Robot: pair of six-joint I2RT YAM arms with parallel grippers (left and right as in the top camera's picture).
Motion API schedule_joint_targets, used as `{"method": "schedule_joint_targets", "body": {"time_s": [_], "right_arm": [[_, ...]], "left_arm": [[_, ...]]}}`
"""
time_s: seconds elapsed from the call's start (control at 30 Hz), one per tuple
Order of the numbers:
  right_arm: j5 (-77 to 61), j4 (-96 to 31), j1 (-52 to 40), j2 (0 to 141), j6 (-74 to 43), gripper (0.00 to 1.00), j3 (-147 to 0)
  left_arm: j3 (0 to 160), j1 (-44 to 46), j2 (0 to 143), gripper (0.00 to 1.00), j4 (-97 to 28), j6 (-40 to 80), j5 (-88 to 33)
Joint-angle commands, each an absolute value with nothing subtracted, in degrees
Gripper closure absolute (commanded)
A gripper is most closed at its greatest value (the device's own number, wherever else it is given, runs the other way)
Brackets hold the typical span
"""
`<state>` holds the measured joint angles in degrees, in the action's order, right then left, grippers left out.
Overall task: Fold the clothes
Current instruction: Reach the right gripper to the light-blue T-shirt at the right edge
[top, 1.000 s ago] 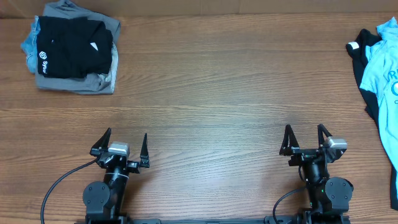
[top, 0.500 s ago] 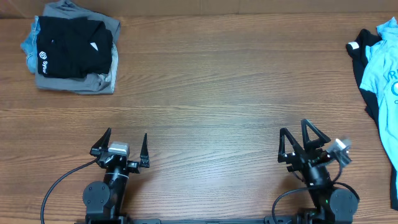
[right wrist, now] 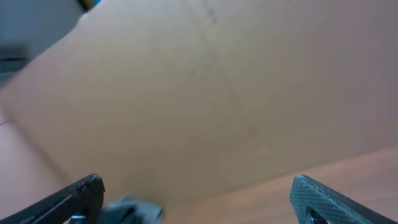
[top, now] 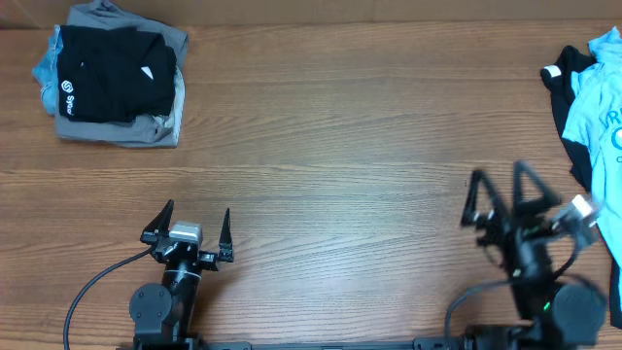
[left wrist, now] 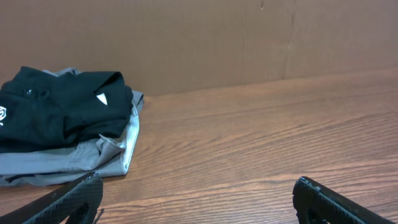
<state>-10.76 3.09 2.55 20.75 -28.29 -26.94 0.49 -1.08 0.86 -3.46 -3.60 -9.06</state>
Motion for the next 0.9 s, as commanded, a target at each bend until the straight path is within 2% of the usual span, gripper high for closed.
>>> {"method": "schedule_joint_targets", "body": {"time_s": [0.0, 0.13, 0.37, 0.5, 0.87], "right_arm": [[-2.4, 0.3, 2.8, 33.7, -22.6, 0.00, -38.9], [-2.4, -7.7, 4.5, 50.6, -18.7, 0.00, -54.6], [-2.5, -35.2, 12.3, 83.7, -12.5, 0.00, -89.7], [-2.5, -46.3, 16.2, 96.3, -11.7, 0.00, -103.9], [6.0, -45.6, 23.0, 111.5, -10.2, 0.00, -106.4]], "left_arm": [[0.3, -0.7, 0.3, 0.00, -3.6, -4.7, -8.4], [0.3, -0.7, 0.3, 0.00, -3.6, -4.7, -8.4], [0.3, -0.7, 0.3, 0.00, -3.6, -4.7, -8.4], [0.3, -0.7, 0.3, 0.00, -3.6, -4.7, -8.4], [0.3, -0.7, 0.3, 0.00, -3.6, -4.7, -8.4]]}}
